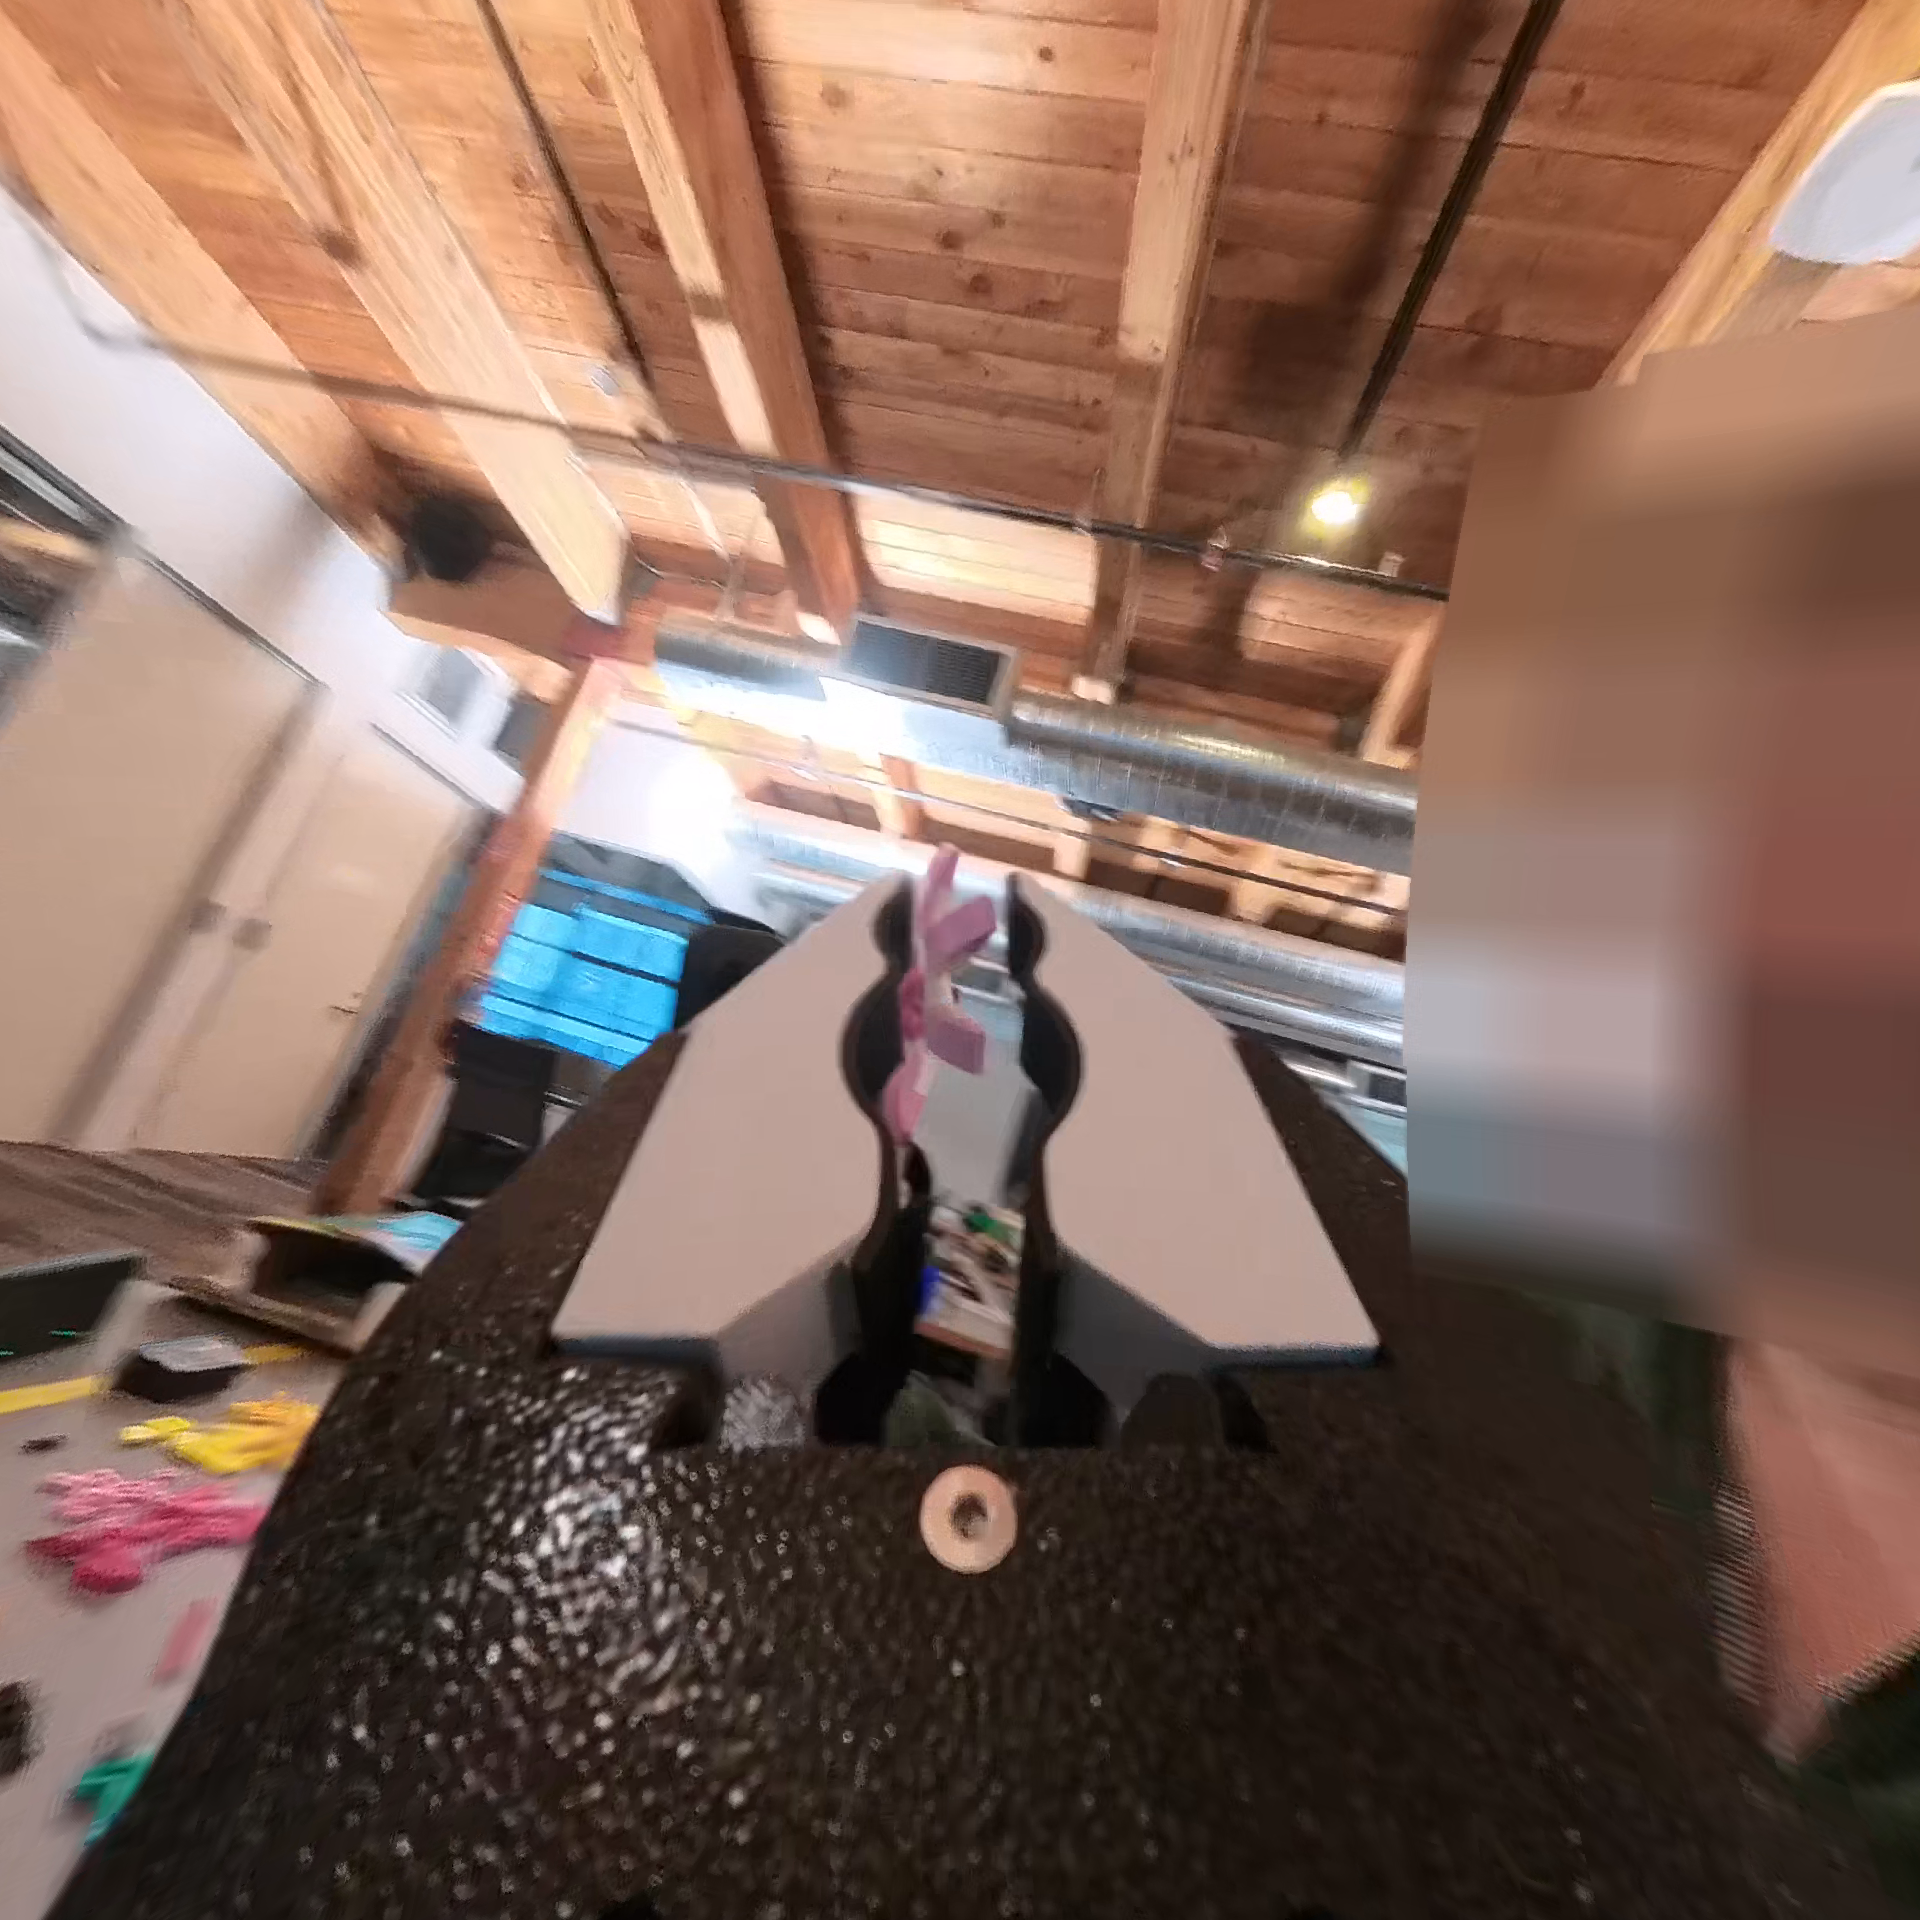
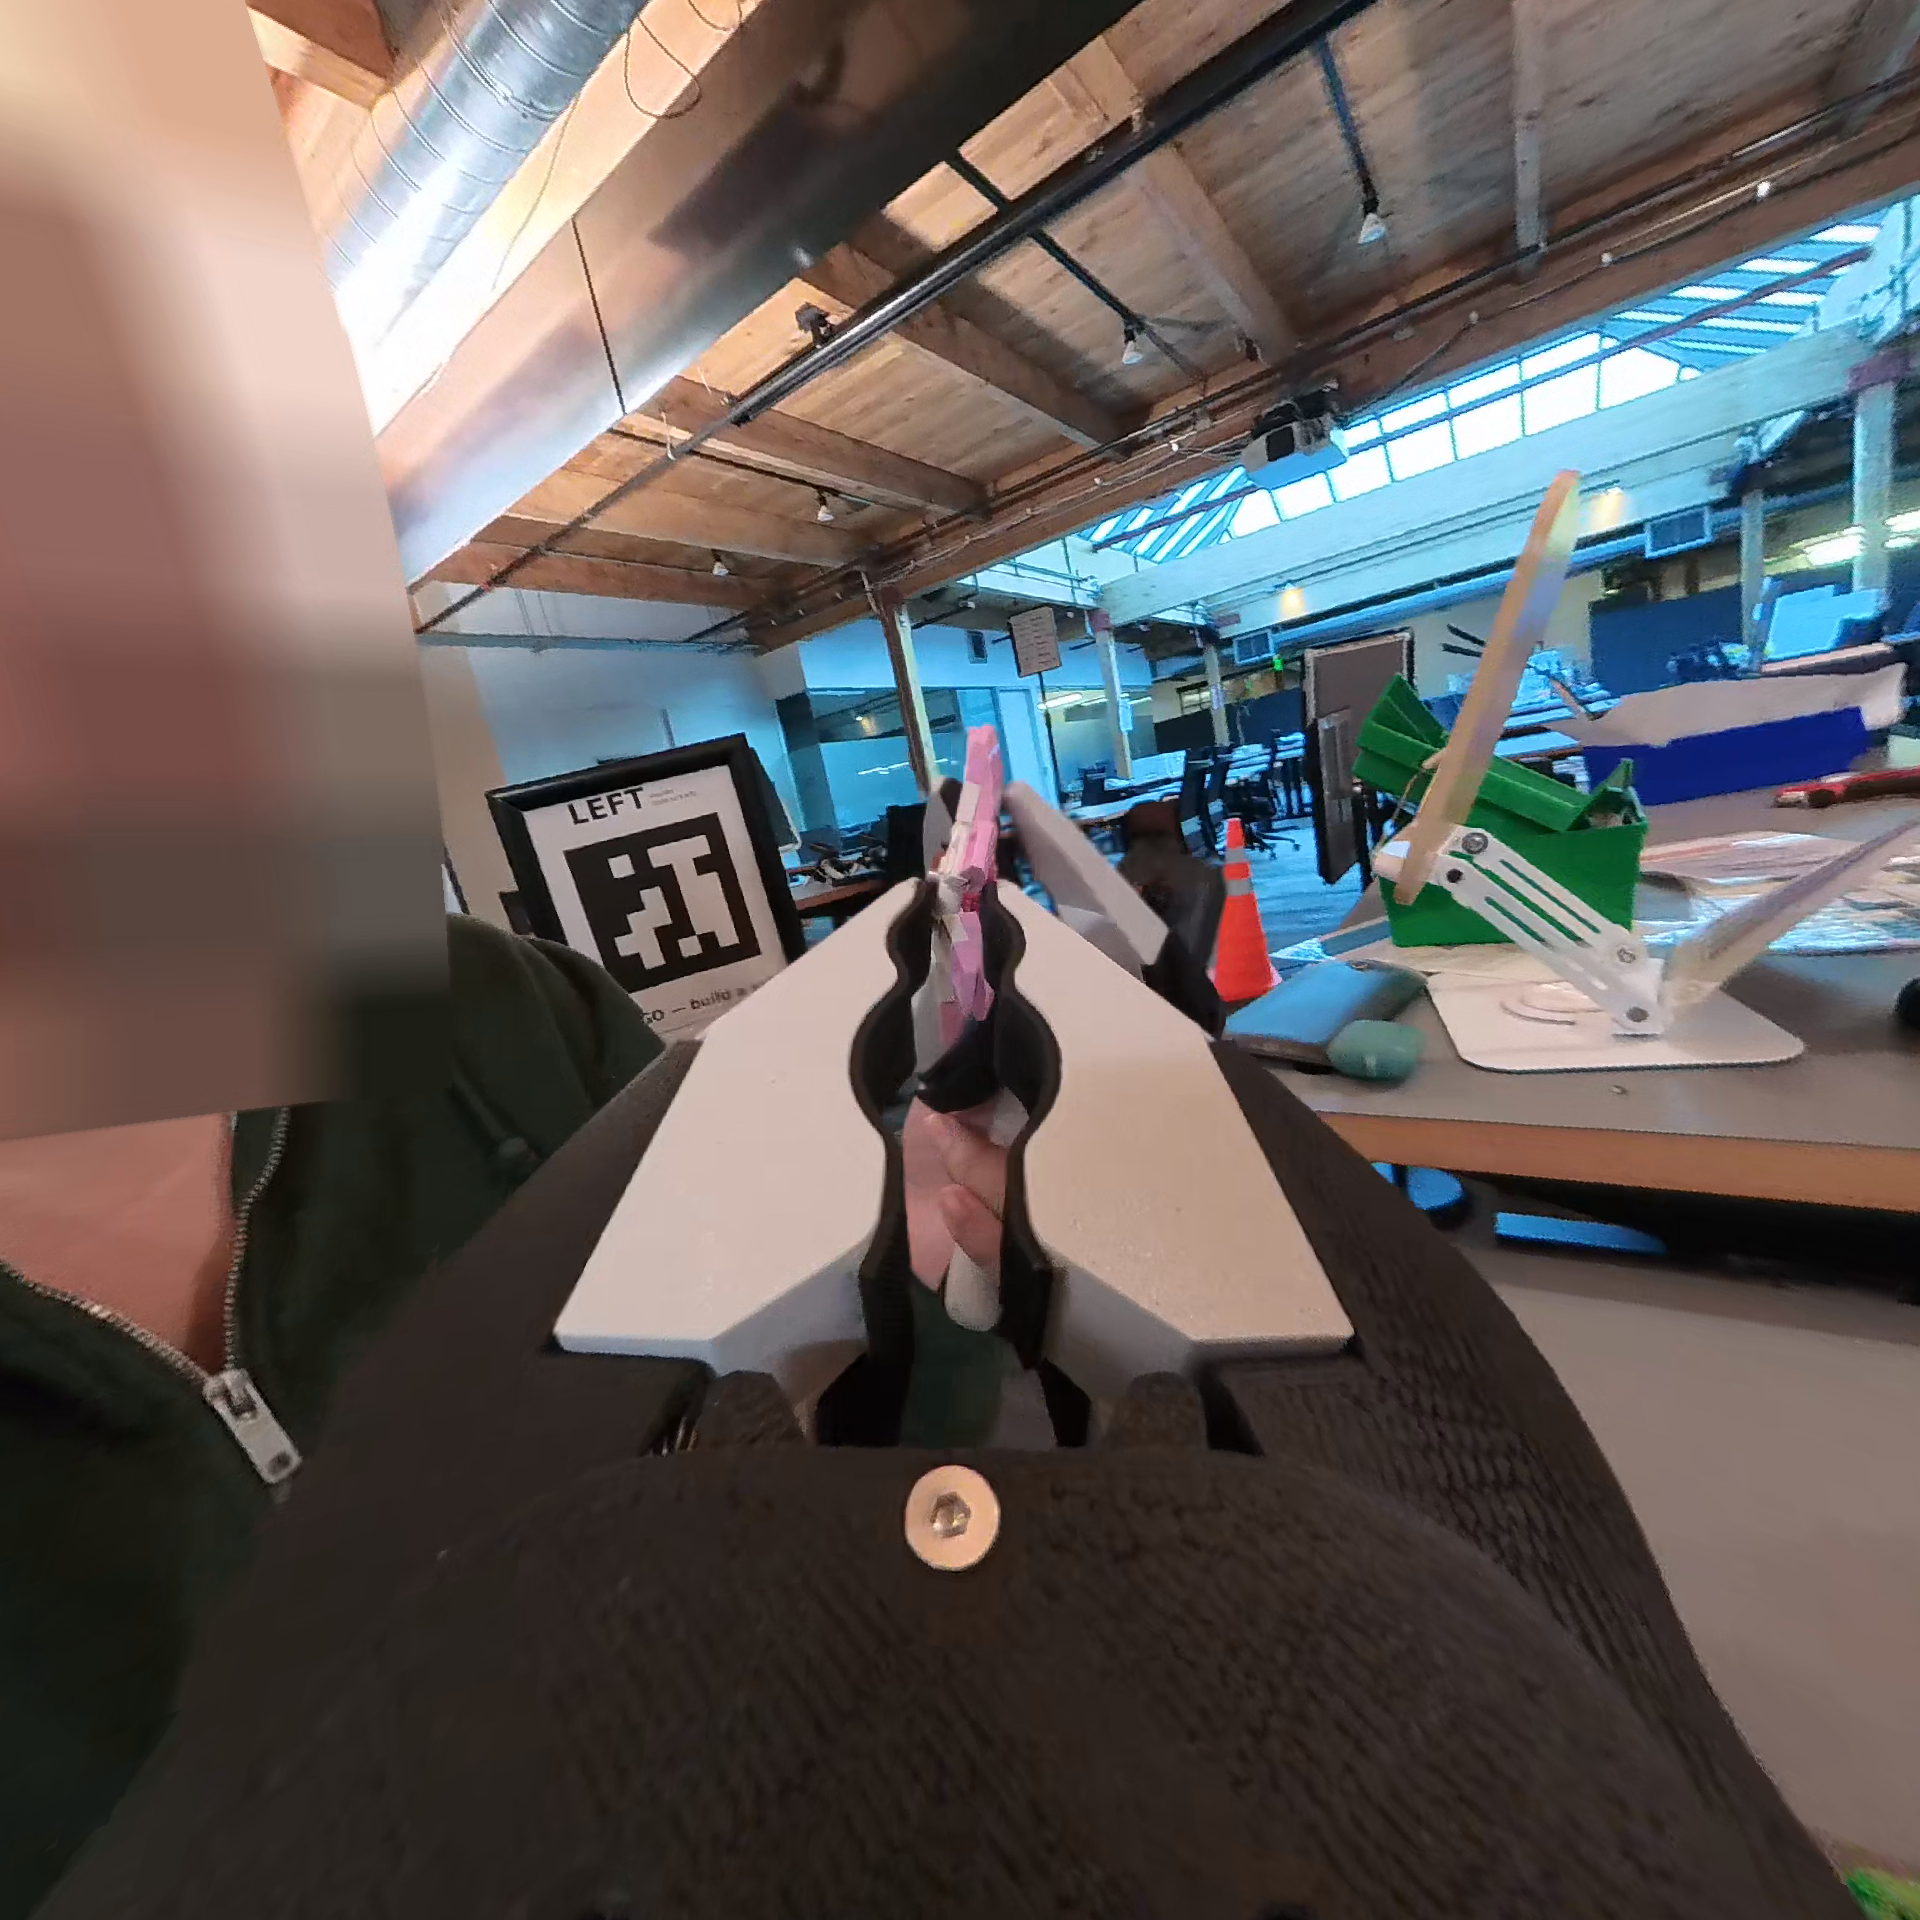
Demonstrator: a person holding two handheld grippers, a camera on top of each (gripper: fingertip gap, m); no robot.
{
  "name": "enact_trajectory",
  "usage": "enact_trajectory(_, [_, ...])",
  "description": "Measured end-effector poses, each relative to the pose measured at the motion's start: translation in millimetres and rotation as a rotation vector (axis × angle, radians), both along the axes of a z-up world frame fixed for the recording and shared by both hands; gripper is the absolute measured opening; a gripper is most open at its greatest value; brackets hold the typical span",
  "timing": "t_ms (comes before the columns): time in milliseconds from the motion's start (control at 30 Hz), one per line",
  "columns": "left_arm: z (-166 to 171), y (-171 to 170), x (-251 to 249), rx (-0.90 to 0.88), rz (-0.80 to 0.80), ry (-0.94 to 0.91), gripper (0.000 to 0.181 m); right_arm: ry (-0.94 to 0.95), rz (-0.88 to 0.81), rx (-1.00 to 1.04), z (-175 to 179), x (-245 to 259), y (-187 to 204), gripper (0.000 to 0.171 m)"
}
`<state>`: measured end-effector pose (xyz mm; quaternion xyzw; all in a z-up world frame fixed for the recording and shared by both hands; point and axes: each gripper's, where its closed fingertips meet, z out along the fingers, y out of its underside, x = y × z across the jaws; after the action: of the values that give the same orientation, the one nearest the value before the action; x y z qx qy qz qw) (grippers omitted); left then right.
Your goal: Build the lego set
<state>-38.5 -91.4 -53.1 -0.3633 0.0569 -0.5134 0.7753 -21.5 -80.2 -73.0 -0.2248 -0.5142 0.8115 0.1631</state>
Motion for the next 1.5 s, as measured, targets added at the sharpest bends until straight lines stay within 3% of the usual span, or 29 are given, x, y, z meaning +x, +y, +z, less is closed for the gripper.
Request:
enact_trajectory(67, [-3,7,-22,-0.011,0.176,-0.005,0.053,0.008,-0.096,0.050,-6,-4,11,0.007])
enact_trajectory(100, [-7,11,-32,-0.030,0.265,0.036,0.060,0.007,-0.211,0.138,-17,-11,21,0.007])
enact_trajectory(200, [-23,18,-70,-0.080,0.574,0.178,0.058,0.020,-0.591,0.574,-72,-25,56,0.007])
enact_trajectory(300, [-38,25,-91,-0.126,0.754,0.298,0.055,0.118,-0.855,1.194,-137,-29,87,0.008])
enact_trajectory(400, [-52,36,-94,-0.177,0.793,0.362,0.055,0.317,-0.868,1.991,-200,-27,113,0.008])
enact_trajectory(467, [-59,43,-93,-0.201,0.803,0.380,0.053,0.349,-0.715,2.137,-238,-25,117,0.008])
enact_trajectory(533, [-66,49,-94,-0.230,0.844,0.405,0.056,0.272,-0.648,2.168,-261,-23,128,0.008])
enact_trajectory(667, [-73,53,-100,-0.258,0.958,0.457,0.063,0.188,-0.621,2.183,-273,-23,148,0.008])
enact_trajectory(900, [-84,60,-96,-0.295,0.915,0.466,0.066,0.079,-0.496,2.162,-293,-21,149,0.013])
enact_trajectory(1133, [-101,68,-95,-0.342,0.896,0.508,0.068,-0.103,-0.444,1.950,-275,-7,139,0.060])
enact_trajectory(1267, [-121,77,-94,-0.375,0.933,0.577,0.069,-0.198,-0.586,1.615,-250,-1,134,0.058])
enact_trajectory(1400, [-144,88,-81,-0.357,0.993,0.657,0.060,-0.419,-0.832,1.125,-237,-14,145,0.017])
enact_trajectory(1500, [-157,94,-70,-0.324,1.045,0.754,0.057,-0.506,-0.861,0.893,-236,-19,145,0.016])
